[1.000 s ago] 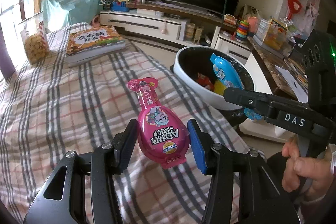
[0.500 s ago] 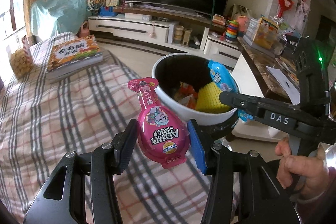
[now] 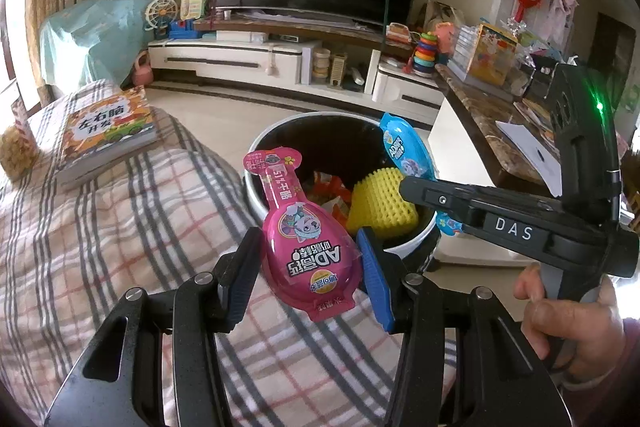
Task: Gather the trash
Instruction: 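Carry the pink candy toy in the left tool while the right tool carries the blue toy over the bin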
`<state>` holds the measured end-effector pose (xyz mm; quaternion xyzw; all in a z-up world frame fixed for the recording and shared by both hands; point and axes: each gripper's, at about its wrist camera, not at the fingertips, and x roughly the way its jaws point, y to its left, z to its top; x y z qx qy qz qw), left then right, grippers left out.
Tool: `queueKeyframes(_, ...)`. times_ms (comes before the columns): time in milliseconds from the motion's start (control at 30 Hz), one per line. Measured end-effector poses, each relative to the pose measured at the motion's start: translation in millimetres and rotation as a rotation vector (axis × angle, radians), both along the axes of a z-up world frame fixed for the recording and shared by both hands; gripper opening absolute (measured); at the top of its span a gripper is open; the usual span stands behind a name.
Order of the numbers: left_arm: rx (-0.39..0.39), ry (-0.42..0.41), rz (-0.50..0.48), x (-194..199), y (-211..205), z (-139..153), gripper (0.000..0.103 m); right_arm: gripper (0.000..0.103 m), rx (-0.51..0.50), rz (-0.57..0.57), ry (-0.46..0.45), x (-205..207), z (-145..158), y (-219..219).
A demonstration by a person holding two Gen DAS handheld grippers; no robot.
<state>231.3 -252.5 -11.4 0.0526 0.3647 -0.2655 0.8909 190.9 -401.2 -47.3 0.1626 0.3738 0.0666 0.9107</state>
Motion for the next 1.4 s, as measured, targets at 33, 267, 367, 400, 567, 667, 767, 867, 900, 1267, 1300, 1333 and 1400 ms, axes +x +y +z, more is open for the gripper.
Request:
queueKeyframes(33,0.001,0.002,-0.003,1,-2,0,0.048,0.018,0.0,-0.001,0.001,1,0,-1)
queueKeyframes(267,0.012,0.006,-0.01,9,-13,-1,0.048,0.017,0.002,-0.013,0.013,11,-3,-13)
queueKeyframes(367,0.013,0.008,-0.009,11,-16,-1,0.048,0.017,0.003,-0.016,0.016,13,-4,-16)
queueKeyframes(400,0.014,0.009,-0.009,12,-17,-1,0.048,0.017,0.0,-0.018,0.018,14,-4,-17)
queueKeyframes(567,0.02,0.011,-0.012,16,-22,-2,0.048,0.017,-0.002,-0.02,0.021,19,-4,-20)
queueKeyframes(667,0.023,0.014,-0.013,19,-25,-3,0.048,0.017,-0.006,-0.021,0.023,22,-5,-20)
queueKeyframes(767,0.027,0.019,-0.015,23,-29,-5,0.048,0.017,-0.009,-0.025,0.028,26,-5,-19)
queueKeyframes(867,0.032,0.023,-0.017,25,-31,-8,0.048,0.017,-0.011,-0.027,0.032,30,-6,-19)
queueKeyframes(900,0.034,0.024,-0.017,26,-32,-8,0.048,0.017,-0.01,-0.028,0.034,31,-7,-20)
queueKeyframes(1267,0.036,0.038,-0.018,37,-40,-10,0.048,0.017,-0.018,-0.031,0.05,42,-11,-18)
queueKeyframes(1300,0.035,0.04,-0.018,38,-41,-10,0.048,0.017,-0.02,-0.031,0.052,43,-11,-18)
queueKeyframes(1333,0.034,0.042,-0.019,39,-42,-10,0.048,0.017,-0.02,-0.031,0.054,44,-11,-18)
queueKeyframes(1400,0.036,0.044,-0.018,41,-42,-11,0.048,0.017,-0.021,-0.032,0.059,46,-12,-19)
